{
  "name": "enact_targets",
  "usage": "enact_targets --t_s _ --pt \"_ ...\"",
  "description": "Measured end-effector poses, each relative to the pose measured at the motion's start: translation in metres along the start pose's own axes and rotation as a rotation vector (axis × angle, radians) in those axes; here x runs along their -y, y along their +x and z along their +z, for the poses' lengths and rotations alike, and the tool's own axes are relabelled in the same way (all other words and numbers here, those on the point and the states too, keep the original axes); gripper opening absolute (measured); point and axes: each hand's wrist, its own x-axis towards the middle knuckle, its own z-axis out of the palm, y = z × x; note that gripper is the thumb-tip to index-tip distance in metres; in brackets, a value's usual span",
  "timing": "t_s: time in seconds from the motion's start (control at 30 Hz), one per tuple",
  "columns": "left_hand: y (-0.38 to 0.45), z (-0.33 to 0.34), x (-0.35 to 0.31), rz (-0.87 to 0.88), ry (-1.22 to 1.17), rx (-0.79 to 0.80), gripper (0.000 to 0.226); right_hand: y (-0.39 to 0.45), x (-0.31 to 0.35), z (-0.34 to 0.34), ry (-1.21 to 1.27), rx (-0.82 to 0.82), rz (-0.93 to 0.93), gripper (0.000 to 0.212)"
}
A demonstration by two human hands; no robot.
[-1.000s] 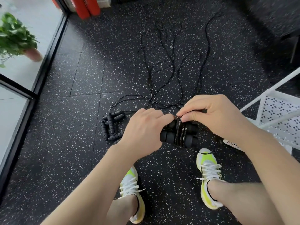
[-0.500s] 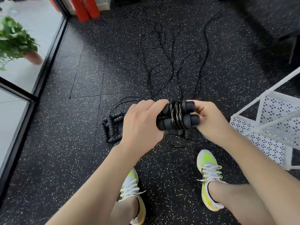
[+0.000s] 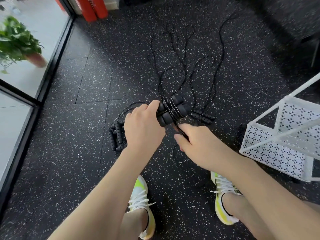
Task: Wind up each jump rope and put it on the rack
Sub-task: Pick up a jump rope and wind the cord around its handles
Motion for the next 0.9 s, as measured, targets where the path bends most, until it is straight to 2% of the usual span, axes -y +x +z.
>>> enact_targets --t_s 0.13,0.4,0.63,0.77,0.9 --pt "-0.005 0.006 0.003 0.017 0.044 0.049 0.034 -0.007 0.01 -0.003 -0.195 0.003 -0.004 0.027" --pt "-0.008 0.01 0.007 -0.006 0.129 0.123 0.033 -0.015 0.018 -0.006 -0.256 0.086 -0.09 0.029" --pt "-0.008 0.01 0.008 -0.031 0.095 0.127 0.028 -0.014 0.014 -0.003 -0.224 0.115 -0.12 0.03" --pt "-0.01 0.009 0.007 0.069 0.168 0.134 0.028 -0.013 0.012 -0.003 -0.228 0.093 -0.154 0.025" --pt "-0.014 0.011 0.009 0.219 0.206 0.172 0.032 -0.008 0.007 -0.02 -0.253 -0.012 -0.182 0.02"
